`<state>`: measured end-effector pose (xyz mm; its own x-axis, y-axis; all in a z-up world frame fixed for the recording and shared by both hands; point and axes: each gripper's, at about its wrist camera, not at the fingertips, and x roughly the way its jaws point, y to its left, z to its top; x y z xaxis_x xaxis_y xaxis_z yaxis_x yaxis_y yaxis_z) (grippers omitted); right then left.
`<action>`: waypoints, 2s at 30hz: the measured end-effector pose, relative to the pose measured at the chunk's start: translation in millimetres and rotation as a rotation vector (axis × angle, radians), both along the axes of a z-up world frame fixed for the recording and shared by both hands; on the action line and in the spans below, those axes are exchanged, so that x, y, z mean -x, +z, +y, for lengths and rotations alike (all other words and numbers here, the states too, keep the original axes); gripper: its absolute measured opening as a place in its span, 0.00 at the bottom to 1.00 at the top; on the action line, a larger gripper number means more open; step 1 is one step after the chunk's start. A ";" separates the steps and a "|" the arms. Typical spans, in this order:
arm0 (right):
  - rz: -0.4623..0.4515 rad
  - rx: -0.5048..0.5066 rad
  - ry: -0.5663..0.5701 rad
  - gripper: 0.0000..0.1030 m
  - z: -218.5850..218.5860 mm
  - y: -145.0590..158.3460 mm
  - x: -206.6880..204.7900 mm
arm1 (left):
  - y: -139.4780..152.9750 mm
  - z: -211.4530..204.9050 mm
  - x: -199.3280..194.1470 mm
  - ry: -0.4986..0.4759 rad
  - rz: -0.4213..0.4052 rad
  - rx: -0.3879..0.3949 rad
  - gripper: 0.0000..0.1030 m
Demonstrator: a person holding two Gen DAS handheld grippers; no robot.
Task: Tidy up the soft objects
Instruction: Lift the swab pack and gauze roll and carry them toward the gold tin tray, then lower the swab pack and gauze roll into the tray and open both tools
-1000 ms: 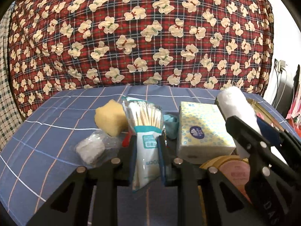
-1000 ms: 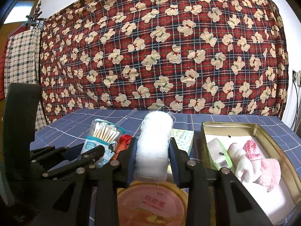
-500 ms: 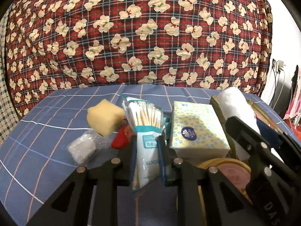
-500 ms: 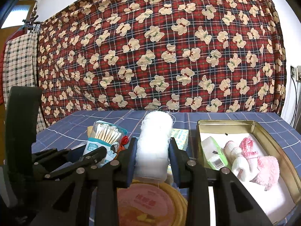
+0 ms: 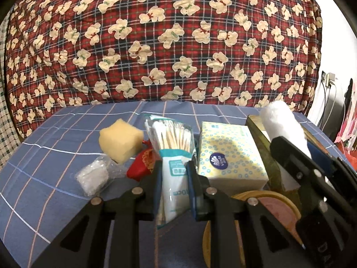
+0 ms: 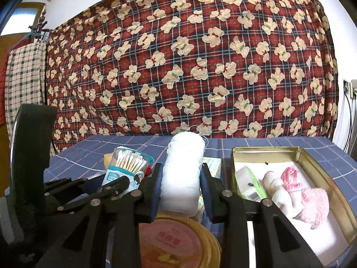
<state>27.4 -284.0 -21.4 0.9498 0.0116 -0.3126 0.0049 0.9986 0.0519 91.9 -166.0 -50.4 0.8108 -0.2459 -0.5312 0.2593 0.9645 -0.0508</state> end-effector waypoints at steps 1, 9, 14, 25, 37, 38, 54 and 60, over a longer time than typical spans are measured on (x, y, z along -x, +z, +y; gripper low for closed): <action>-0.002 -0.008 0.004 0.34 -2.3 0.5 1.1 | 1.3 -0.7 0.9 -0.002 -0.003 -0.001 0.19; -0.027 -0.020 0.010 0.34 -12.7 13.5 8.8 | 20.7 -10.8 8.2 -0.032 -0.026 0.009 0.18; -0.034 -0.032 -0.038 0.34 -36.2 22.3 11.9 | 37.7 -27.7 12.0 -0.077 -0.031 0.001 0.19; 0.011 -0.098 -0.197 0.34 -120.6 25.3 14.7 | 58.3 -85.6 14.5 -0.247 0.076 0.008 0.19; 0.093 -0.145 -0.279 0.34 -176.7 12.5 17.0 | 57.0 -147.3 29.8 -0.362 0.101 -0.036 0.19; 0.098 -0.144 -0.283 0.34 -178.9 11.0 17.1 | 56.4 -150.5 30.8 -0.370 0.103 -0.036 0.19; 0.068 -0.199 -0.295 0.75 -197.5 6.8 29.7 | 40.4 -182.0 47.6 -0.375 0.075 -0.149 0.64; -0.005 -0.209 -0.291 0.75 -190.2 21.4 41.6 | 60.8 -159.8 57.3 -0.350 -0.001 -0.124 0.75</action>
